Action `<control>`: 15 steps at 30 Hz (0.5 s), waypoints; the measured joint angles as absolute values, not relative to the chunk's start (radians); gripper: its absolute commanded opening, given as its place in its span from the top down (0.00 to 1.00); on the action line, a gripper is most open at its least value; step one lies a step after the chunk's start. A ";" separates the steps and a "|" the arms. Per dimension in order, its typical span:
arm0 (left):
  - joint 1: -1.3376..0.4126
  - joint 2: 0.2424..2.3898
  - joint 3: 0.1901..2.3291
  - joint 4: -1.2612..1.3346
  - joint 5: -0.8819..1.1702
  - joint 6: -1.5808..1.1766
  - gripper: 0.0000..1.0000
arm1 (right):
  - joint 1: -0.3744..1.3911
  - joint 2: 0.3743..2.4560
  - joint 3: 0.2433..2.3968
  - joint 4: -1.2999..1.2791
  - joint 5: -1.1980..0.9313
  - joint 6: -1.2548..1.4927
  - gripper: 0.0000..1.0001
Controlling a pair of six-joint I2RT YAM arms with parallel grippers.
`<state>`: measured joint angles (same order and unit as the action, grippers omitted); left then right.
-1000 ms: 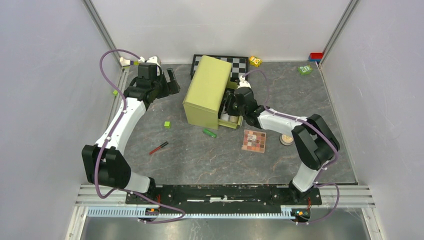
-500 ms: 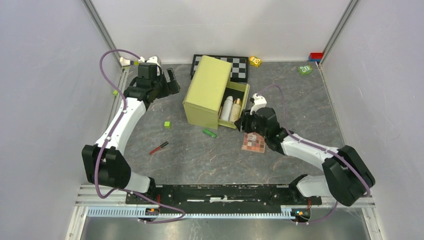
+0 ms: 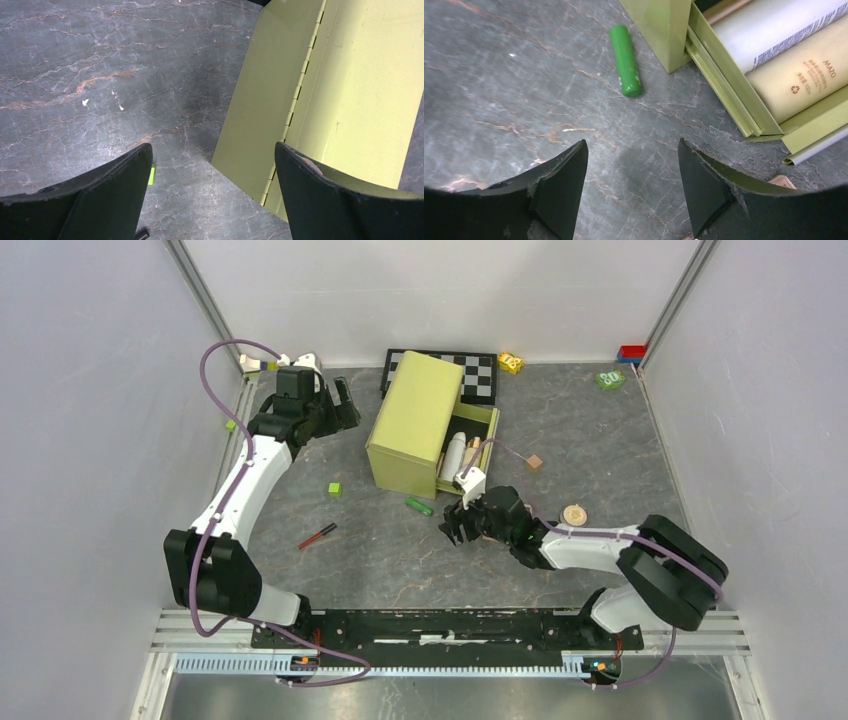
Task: Organize the makeup
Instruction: Place the makeup in the drawer, then pick up the makeup from the center of the board.
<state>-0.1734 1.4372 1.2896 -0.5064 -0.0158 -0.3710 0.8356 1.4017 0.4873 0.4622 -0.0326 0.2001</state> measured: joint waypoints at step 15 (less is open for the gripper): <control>-0.173 1.437 1.287 -0.507 -0.016 -0.371 0.03 | 0.891 1.661 0.554 0.572 0.028 0.108 0.32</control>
<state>-0.1734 1.4372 1.2869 -0.5068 -0.0158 -0.3710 0.8906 1.6608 0.5545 0.5716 0.0284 0.1081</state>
